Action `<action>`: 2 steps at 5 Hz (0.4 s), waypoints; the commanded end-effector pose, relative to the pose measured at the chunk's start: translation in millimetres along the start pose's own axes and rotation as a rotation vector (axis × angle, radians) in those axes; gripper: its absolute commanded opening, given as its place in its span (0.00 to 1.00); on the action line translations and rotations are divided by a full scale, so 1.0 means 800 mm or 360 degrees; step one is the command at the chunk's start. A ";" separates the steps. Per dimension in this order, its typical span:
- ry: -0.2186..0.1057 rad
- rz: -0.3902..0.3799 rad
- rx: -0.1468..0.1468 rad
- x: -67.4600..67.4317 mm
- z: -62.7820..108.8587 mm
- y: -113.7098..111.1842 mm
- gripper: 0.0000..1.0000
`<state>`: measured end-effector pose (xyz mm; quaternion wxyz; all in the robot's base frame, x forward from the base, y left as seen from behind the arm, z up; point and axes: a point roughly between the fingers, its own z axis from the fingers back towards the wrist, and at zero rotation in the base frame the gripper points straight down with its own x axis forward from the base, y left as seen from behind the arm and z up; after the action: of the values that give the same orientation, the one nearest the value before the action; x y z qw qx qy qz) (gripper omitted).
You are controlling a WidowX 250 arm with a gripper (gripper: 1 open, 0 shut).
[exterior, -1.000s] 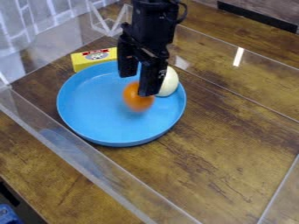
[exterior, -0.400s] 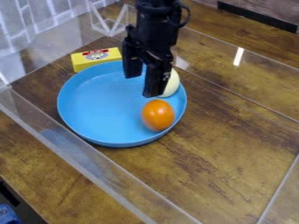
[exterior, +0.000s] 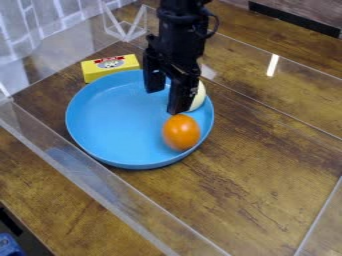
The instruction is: Put the orange ball in the blue tray
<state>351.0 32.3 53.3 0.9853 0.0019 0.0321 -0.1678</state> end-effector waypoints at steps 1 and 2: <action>-0.0074 -0.0006 0.0022 0.009 0.007 -0.004 1.00; -0.0079 -0.0013 0.0024 0.012 0.001 -0.005 1.00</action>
<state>354.0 30.8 38.4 0.9860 -0.0009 0.0290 -0.1642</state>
